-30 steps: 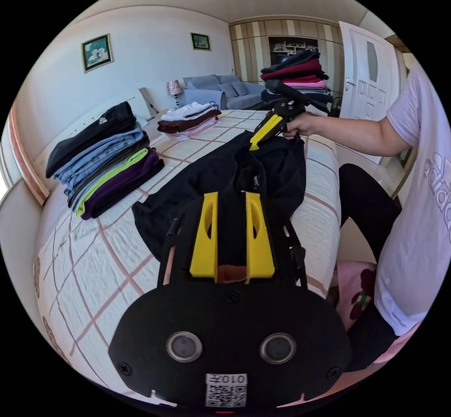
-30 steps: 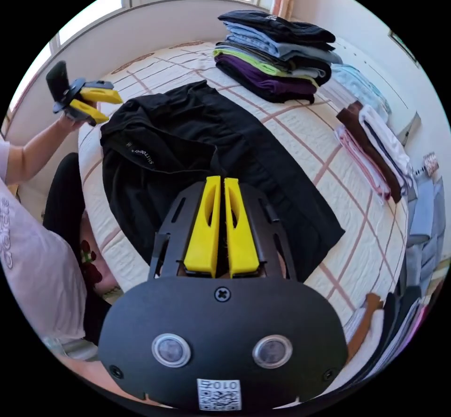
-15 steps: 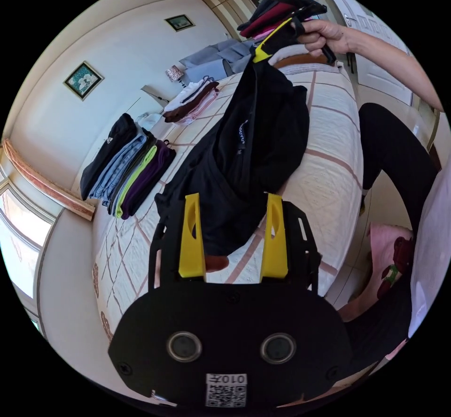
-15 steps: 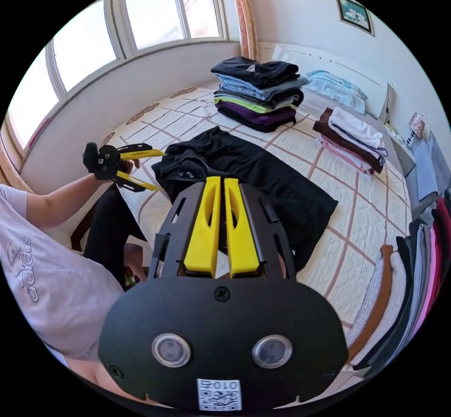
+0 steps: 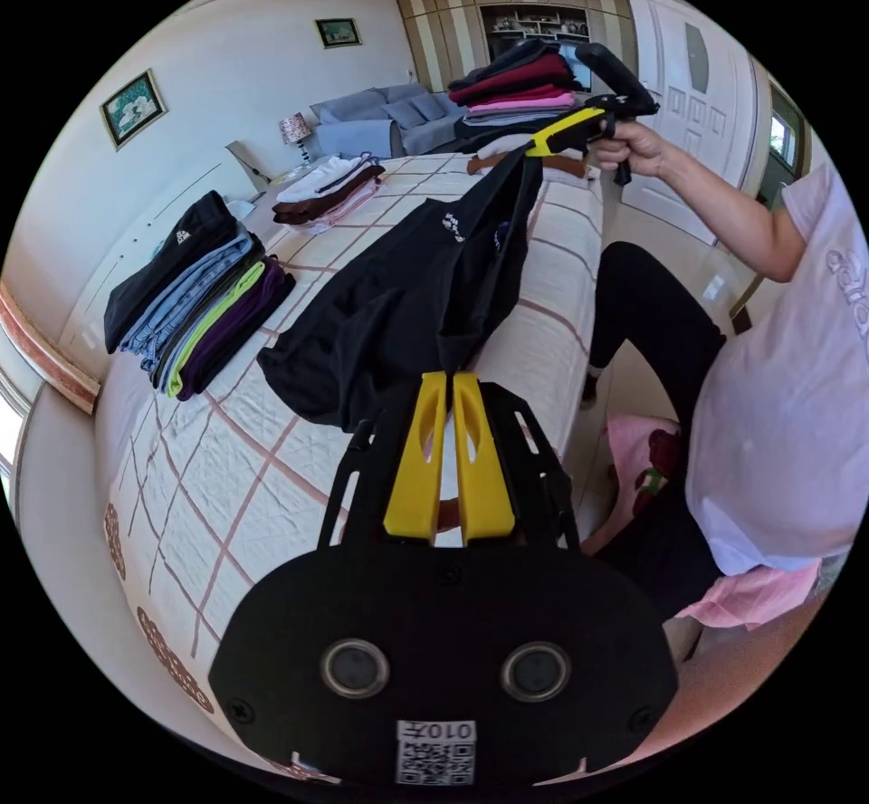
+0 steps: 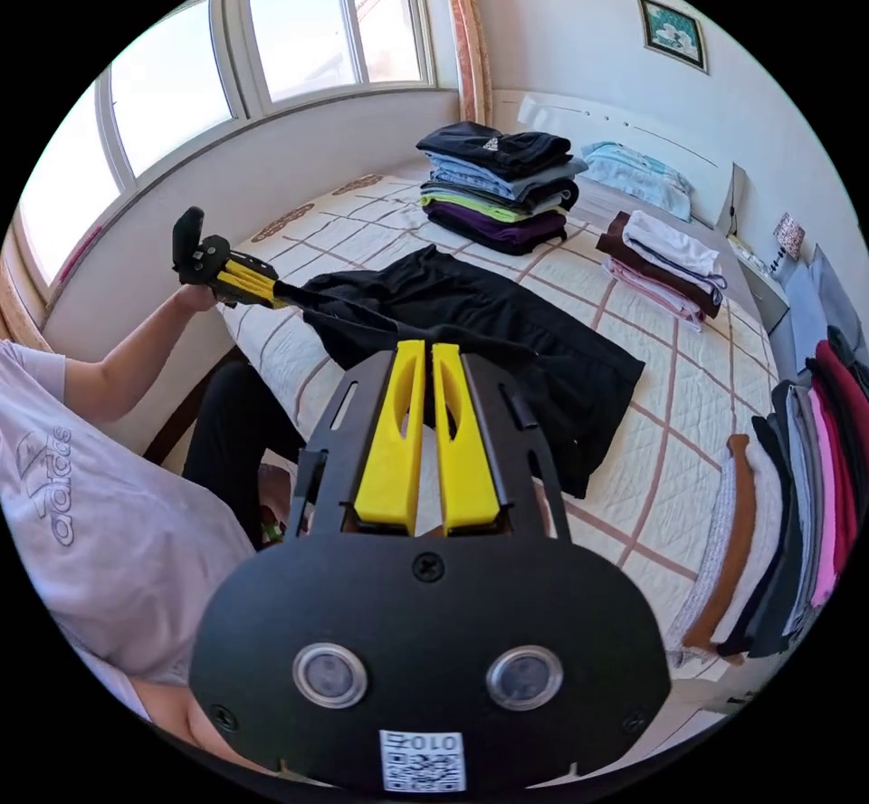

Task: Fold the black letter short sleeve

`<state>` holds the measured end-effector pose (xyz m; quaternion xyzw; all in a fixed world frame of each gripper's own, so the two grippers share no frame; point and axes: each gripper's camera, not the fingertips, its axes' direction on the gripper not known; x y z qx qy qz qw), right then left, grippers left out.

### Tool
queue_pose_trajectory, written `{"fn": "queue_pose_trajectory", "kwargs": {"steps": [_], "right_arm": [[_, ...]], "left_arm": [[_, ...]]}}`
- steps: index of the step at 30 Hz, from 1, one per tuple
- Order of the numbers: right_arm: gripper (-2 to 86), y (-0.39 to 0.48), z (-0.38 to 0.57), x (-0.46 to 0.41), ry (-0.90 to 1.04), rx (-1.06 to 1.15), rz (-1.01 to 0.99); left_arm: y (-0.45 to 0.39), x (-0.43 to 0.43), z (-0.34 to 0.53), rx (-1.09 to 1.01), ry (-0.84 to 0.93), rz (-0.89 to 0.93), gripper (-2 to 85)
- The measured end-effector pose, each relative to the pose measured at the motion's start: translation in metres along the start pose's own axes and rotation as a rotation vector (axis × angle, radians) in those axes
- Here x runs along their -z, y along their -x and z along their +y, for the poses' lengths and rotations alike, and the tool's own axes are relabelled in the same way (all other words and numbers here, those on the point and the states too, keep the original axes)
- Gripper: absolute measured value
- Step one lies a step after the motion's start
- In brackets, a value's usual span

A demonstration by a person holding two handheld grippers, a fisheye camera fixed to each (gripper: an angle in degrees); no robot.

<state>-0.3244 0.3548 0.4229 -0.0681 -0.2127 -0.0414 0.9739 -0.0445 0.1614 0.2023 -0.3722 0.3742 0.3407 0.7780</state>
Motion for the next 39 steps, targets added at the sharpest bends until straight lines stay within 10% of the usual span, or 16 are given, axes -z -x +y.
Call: {"fn": "queue_pose_trajectory", "kwargs": {"steps": [13,25,39], "right_arm": [[2.2,-0.012,0.000,-0.064,0.304,0.010,-0.322],[12.1,-0.015,-0.002,-0.052,0.031,0.026,-0.075],[3.1,0.057,0.002,-0.105,0.197,0.021,0.069]], "left_arm": [[0.017,0.019,-0.006,-0.010,0.069,0.330,0.1],[0.062,-0.001,0.043,0.554,-0.234,0.114,13.2],[-0.026,-0.041,-0.012,0.356,-0.003,0.054,3.9]]}}
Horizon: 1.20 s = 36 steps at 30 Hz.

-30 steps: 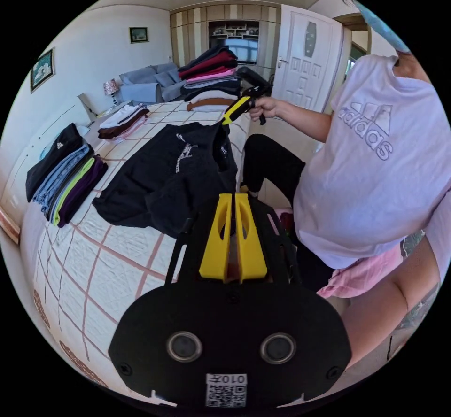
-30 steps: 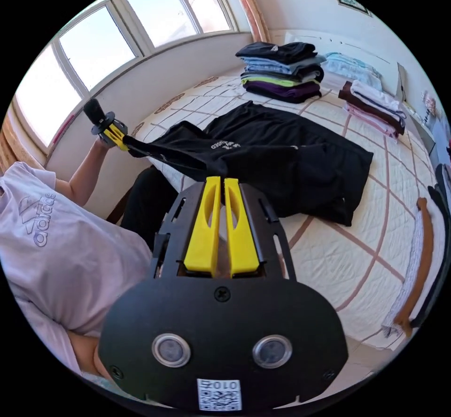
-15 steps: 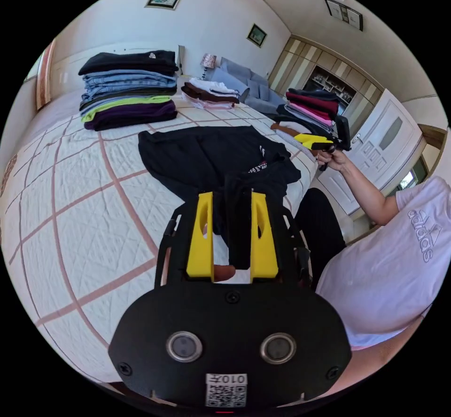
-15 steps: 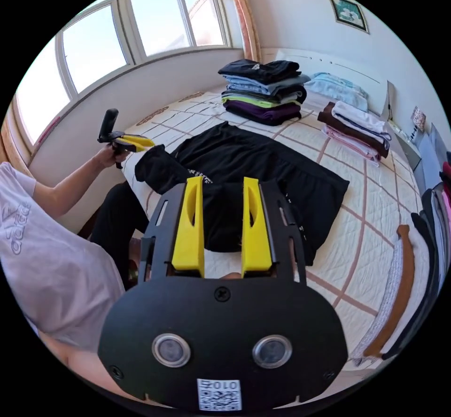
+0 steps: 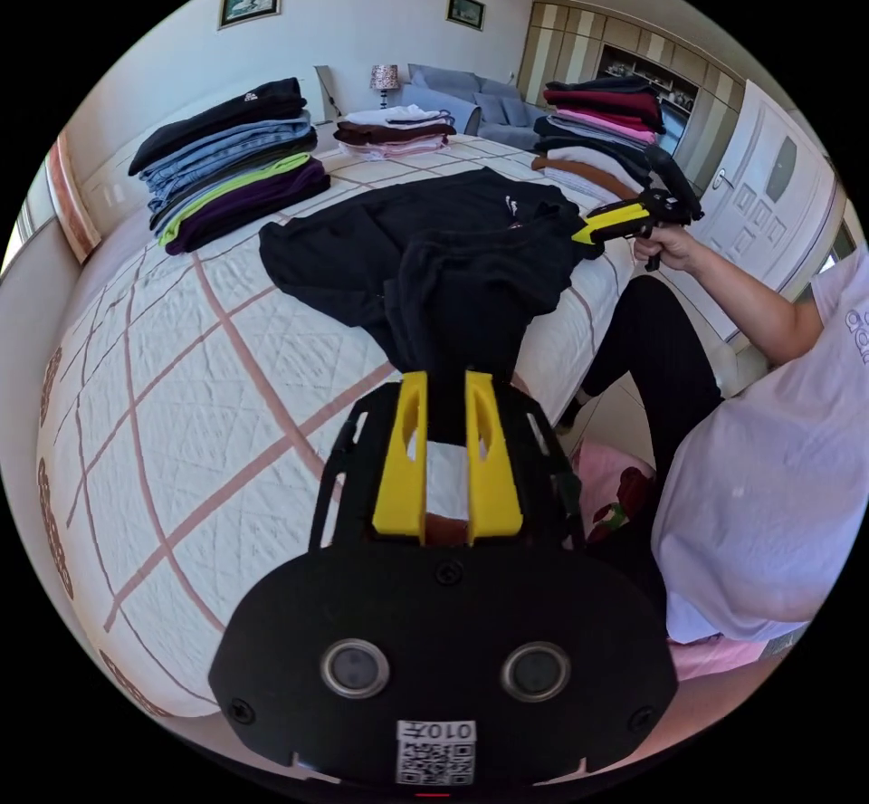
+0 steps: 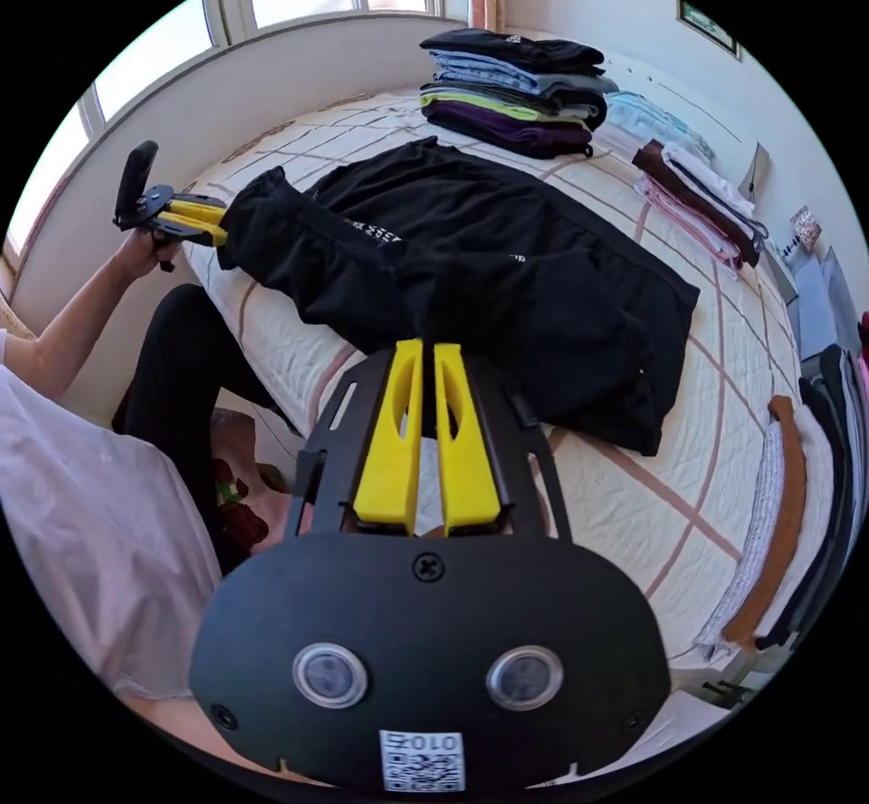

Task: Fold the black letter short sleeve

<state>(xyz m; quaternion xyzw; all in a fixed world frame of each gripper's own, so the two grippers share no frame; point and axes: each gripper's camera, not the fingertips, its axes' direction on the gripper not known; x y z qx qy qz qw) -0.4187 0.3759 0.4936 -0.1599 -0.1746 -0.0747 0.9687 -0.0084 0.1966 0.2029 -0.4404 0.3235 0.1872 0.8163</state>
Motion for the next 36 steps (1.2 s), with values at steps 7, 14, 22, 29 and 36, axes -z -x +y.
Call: {"fn": "queue_pose_trajectory", "kwargs": {"steps": [7,14,22,29,36], "right_arm": [[1.6,0.010,0.032,0.128,-0.172,-0.027,0.114],[1.2,0.125,0.071,0.334,-0.598,0.181,0.370],[1.0,0.203,0.135,0.447,-0.904,0.305,0.513],[1.0,0.191,0.063,0.452,-0.840,0.286,0.579],[1.1,0.053,-0.074,0.360,-0.543,0.167,0.381]], "left_arm": [[-0.031,0.096,-0.009,-0.062,-0.164,0.015,0.0],[-0.158,0.293,-0.004,-0.240,-0.418,-0.339,-0.2],[-0.286,0.451,0.064,-0.420,-0.791,-0.437,-0.3],[-0.237,0.455,-0.015,-0.326,-0.610,-0.500,-0.3],[-0.041,0.339,-0.140,-0.077,-0.403,-0.160,-0.3]]}}
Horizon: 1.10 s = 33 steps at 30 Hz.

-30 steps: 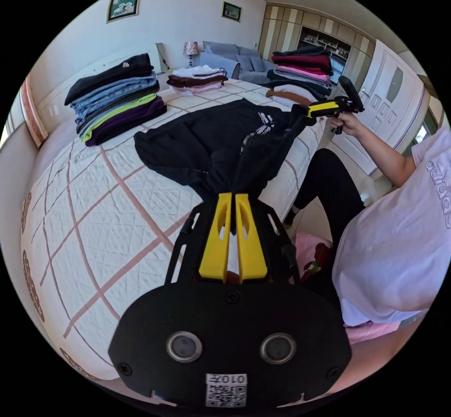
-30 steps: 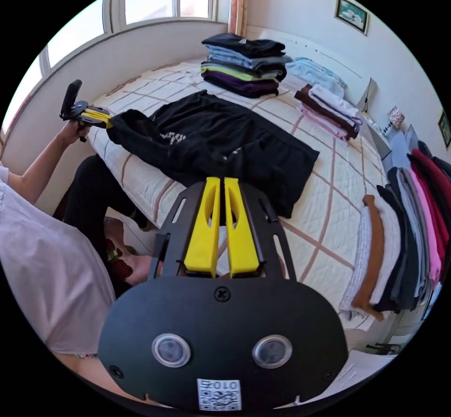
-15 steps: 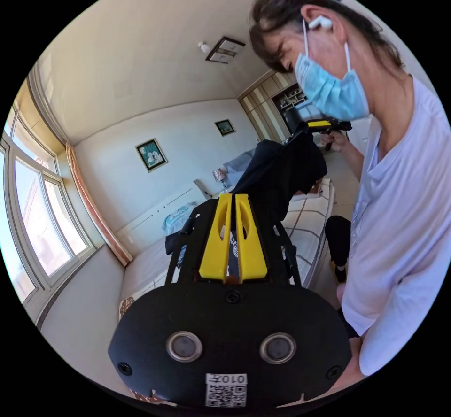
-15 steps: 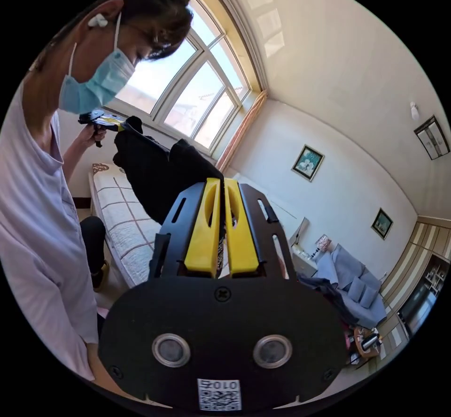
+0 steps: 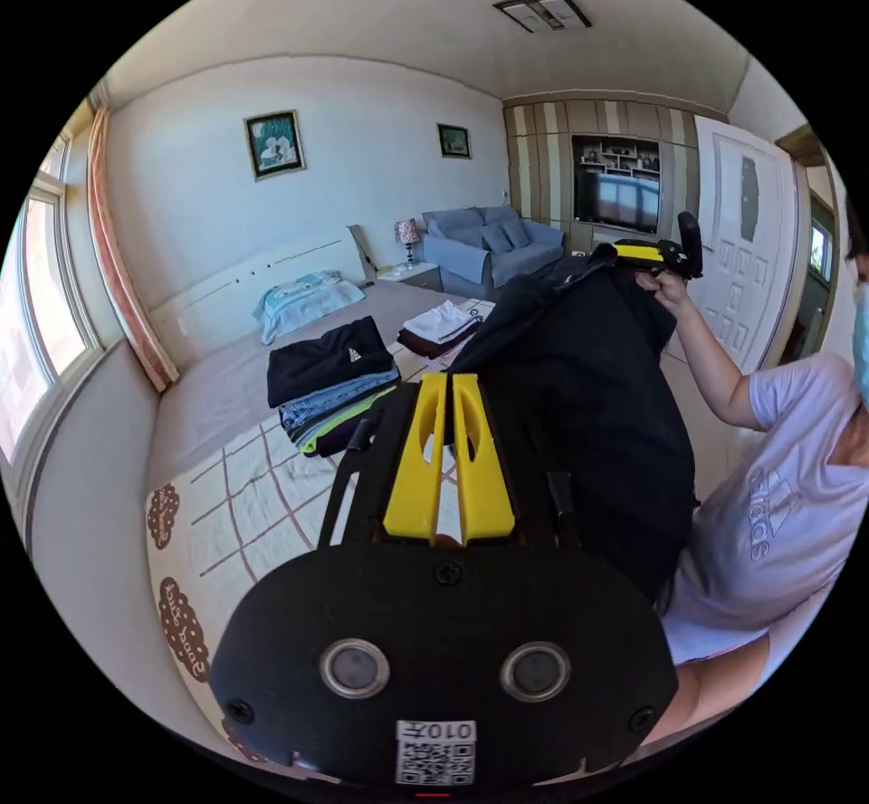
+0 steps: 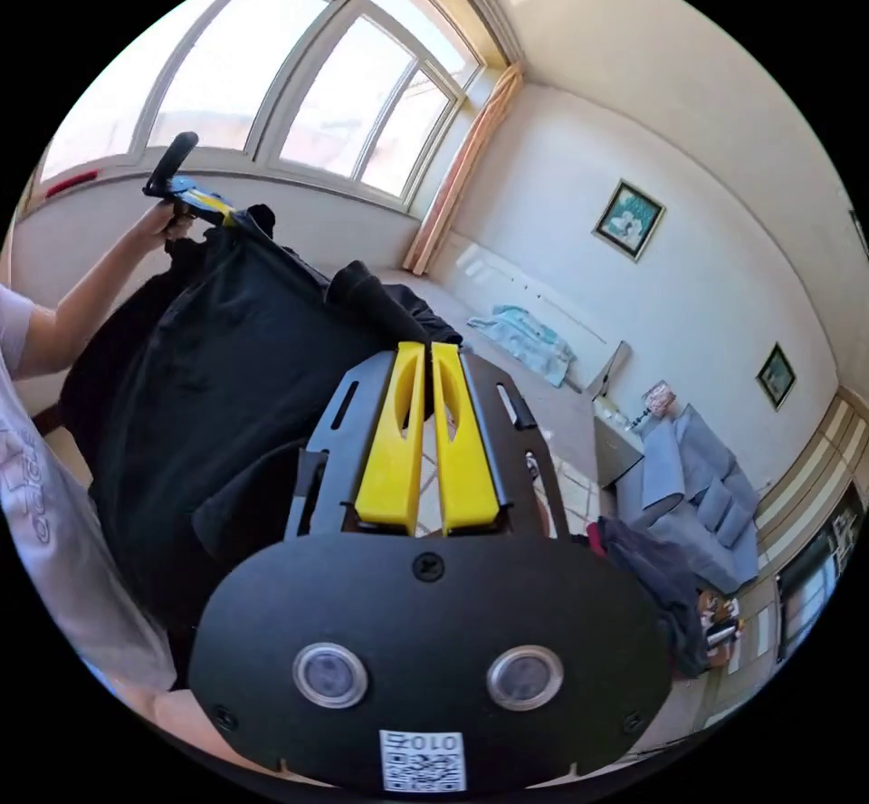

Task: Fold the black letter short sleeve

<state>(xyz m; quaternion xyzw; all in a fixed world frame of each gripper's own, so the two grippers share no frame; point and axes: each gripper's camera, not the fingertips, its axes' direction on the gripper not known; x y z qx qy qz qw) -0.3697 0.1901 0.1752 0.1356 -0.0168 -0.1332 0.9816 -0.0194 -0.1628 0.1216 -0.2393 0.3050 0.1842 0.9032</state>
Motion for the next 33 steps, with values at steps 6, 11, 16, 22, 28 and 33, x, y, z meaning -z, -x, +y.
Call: {"fn": "queue_pose_trajectory", "kwargs": {"steps": [6,11,16,22,28,33], "right_arm": [[1.2,-0.062,-0.043,0.041,-0.248,-0.104,0.028],[1.2,-0.037,-0.029,0.070,-0.262,-0.014,0.099],[1.2,0.007,0.064,0.004,-0.083,0.007,0.015],[1.2,0.038,0.223,-0.155,0.324,-0.212,-0.337],[1.2,0.054,0.282,-0.209,0.454,-0.226,-0.486],[1.2,0.043,0.287,-0.201,0.425,-0.183,-0.512]], "left_arm": [[-0.034,0.039,-0.065,-0.182,-0.104,-0.164,-0.3],[-0.066,0.050,-0.036,-0.311,-0.157,-0.190,-0.3],[-0.082,-0.047,0.086,-0.359,-0.044,-0.095,-0.3],[-0.115,-0.203,0.254,-0.253,0.254,0.084,-0.3],[-0.151,-0.233,0.319,-0.241,0.379,0.123,-0.3],[-0.160,-0.196,0.323,-0.298,0.331,0.088,-0.3]]}}
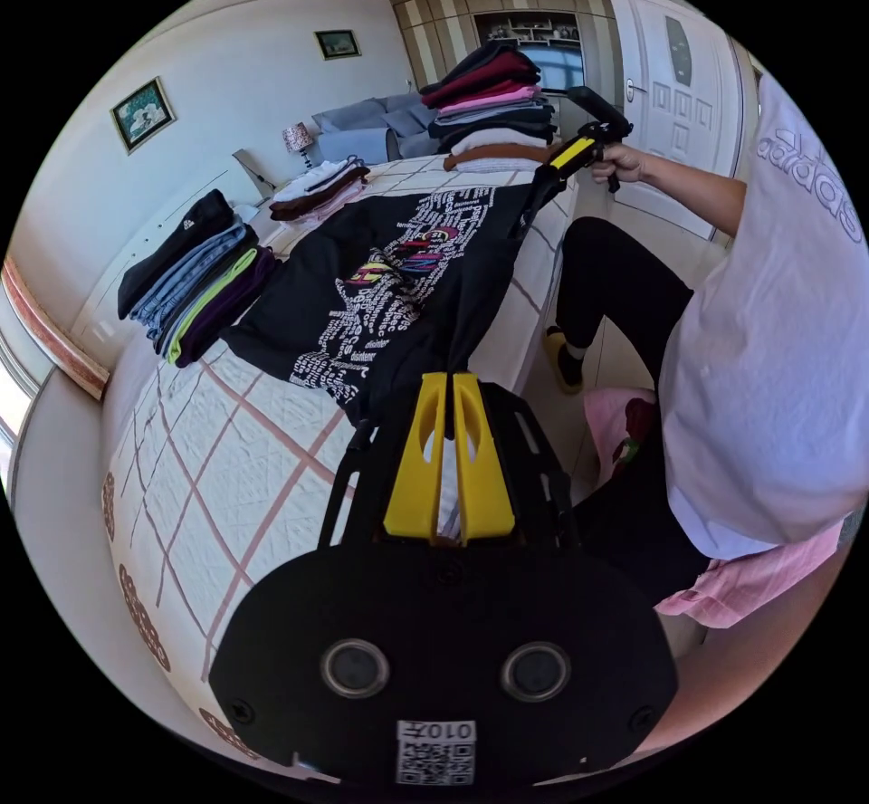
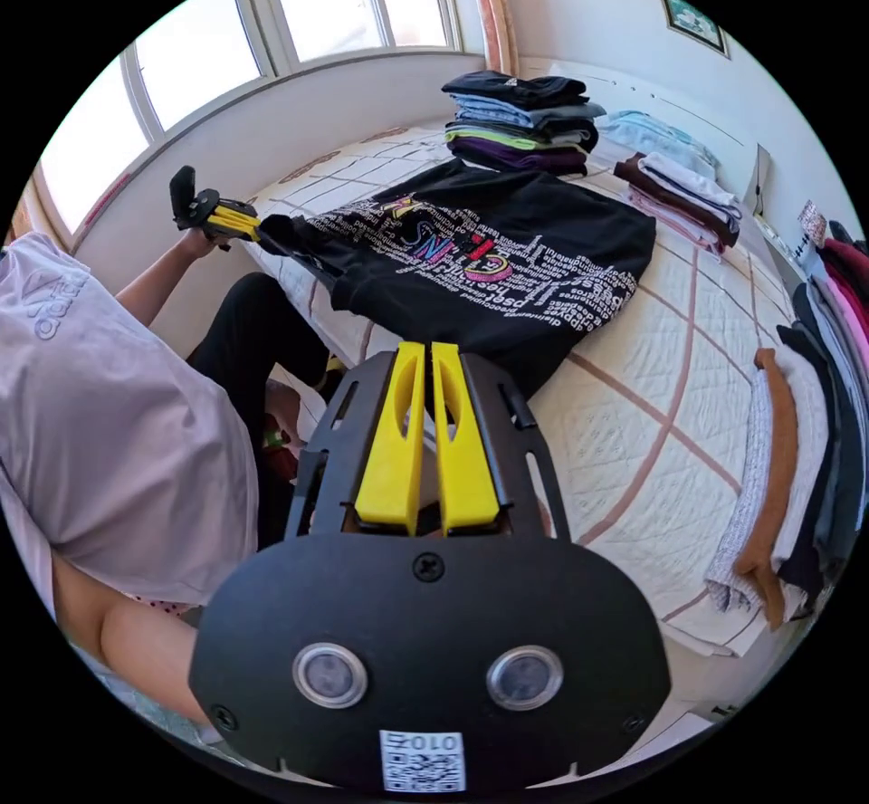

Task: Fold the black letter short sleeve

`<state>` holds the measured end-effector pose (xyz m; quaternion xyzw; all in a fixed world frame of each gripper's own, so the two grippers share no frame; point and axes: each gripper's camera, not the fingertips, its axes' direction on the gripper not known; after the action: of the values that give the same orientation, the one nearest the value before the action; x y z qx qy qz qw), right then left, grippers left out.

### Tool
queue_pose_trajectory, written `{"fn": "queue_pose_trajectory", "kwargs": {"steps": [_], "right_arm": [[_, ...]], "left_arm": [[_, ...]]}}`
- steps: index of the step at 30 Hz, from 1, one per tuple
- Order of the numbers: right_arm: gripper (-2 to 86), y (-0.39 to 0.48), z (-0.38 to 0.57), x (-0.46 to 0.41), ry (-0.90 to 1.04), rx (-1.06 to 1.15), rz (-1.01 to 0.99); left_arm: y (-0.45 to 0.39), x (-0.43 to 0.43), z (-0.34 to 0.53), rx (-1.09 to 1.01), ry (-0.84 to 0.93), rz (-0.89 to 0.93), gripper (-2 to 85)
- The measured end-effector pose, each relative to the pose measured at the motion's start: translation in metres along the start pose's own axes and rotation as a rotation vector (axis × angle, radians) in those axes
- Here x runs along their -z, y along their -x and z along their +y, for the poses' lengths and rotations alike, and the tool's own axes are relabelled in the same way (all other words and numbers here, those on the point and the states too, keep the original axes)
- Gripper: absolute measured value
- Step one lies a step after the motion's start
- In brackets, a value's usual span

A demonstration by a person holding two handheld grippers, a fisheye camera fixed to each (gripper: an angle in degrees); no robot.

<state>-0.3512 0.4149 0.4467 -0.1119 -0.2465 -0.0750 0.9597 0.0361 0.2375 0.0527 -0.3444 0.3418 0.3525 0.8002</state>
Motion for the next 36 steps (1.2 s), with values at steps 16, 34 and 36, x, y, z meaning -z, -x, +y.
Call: {"fn": "queue_pose_trajectory", "kwargs": {"steps": [16,34,36], "right_arm": [[1.6,-0.029,0.019,-0.075,0.258,0.040,-0.119],[5.5,-0.035,0.030,-0.117,0.418,0.012,-0.132],[6.5,-0.017,0.029,-0.118,0.460,0.080,-0.166]], "left_arm": [[0.004,-0.066,0.056,0.047,0.146,0.044,-0.3],[0.033,-0.002,0.133,0.367,-0.003,0.090,-0.1],[0.039,0.001,0.136,0.390,0.010,0.076,-0.1]]}}
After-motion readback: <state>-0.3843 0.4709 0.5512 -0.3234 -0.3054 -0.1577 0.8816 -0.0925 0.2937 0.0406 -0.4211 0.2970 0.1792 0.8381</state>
